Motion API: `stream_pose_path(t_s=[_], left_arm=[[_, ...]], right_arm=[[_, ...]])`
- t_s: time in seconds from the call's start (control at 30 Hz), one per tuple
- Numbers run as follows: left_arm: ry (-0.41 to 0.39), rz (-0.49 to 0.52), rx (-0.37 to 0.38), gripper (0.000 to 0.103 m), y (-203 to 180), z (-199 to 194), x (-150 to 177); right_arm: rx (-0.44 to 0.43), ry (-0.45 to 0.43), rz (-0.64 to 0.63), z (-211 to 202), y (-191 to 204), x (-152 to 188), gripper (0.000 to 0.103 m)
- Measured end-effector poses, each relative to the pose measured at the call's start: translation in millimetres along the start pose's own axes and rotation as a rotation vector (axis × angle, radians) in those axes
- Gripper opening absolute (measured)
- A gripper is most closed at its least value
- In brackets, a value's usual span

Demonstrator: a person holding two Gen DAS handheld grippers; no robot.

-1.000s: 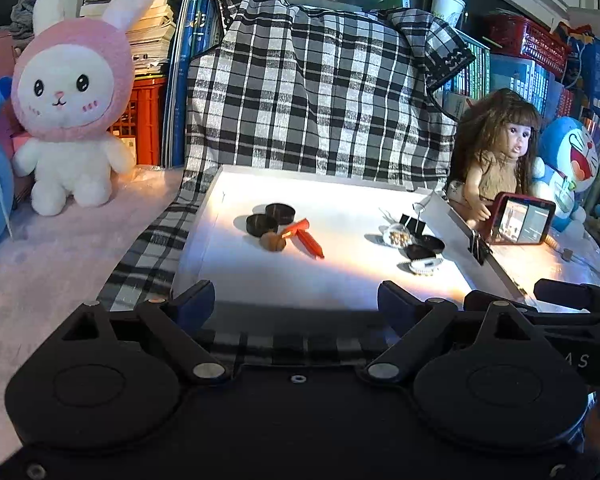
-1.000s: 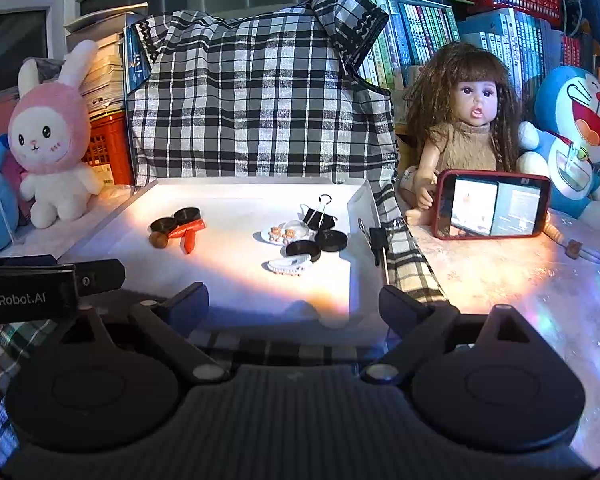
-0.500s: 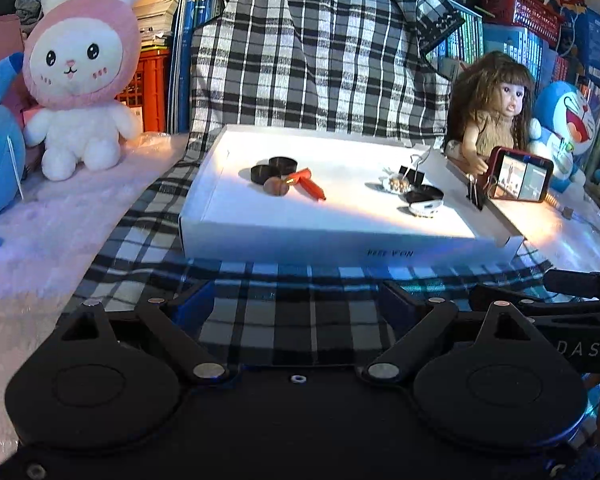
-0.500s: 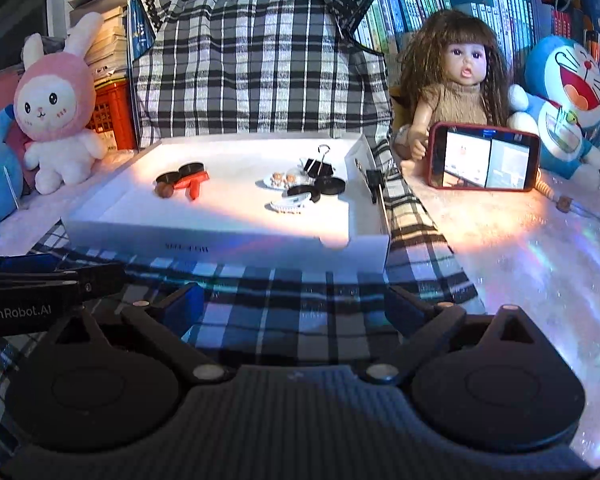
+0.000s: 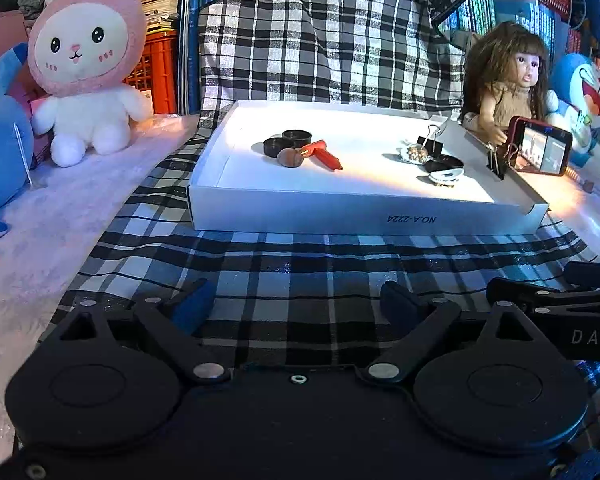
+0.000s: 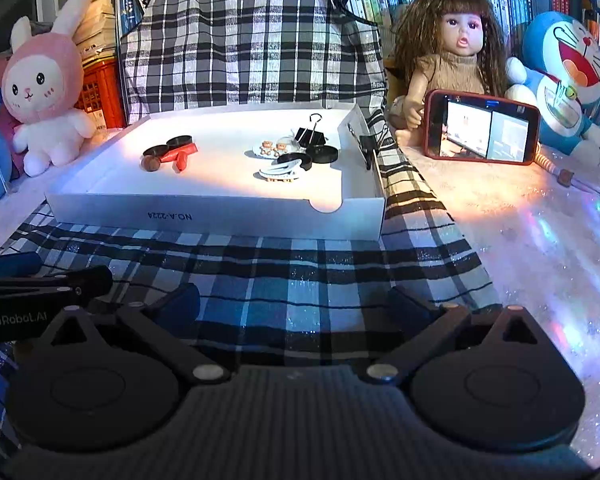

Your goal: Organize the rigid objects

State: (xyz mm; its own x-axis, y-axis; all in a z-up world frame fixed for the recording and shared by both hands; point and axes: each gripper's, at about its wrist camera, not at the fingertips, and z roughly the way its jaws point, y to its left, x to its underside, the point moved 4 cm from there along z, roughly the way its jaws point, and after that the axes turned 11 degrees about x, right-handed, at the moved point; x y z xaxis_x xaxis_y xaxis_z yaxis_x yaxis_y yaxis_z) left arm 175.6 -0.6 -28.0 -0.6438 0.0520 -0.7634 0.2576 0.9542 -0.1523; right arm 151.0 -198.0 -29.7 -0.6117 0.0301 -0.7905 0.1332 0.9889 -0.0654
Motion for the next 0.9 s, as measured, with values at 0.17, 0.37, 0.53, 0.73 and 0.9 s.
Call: stream_pose_path(t_s=[0.17,0.37,0.53,0.73,0.9], left_arm=[[0.011,0.004,-0.018,0.096,-0.2,2.5,0.7],[0.019,-0.002,-0.026,0.102,1.7,4.3,1.0],[0.022,0.001,-0.034,0.103,0.9,4.8,1.6],[0.023,0.002,-0.035,0.103,1.0,4.8,1.7],[0.023,0.003,-0.036,0.103,1.2,5.3,1.9]], right_arm=[[-0.002,0.010,0.007,1.7,-0.7,1.1,0.103],[0.013,0.016,-0.013,2.5,2.8,1.7,0.103],[0.024,0.018,-0.027,3.0,5.1,2.8,0.103],[0.023,0.017,-0.022,2.4,4.1,3.3,0.103],[0.025,0.016,-0.021,2.4,4.2,3.6,0.103]])
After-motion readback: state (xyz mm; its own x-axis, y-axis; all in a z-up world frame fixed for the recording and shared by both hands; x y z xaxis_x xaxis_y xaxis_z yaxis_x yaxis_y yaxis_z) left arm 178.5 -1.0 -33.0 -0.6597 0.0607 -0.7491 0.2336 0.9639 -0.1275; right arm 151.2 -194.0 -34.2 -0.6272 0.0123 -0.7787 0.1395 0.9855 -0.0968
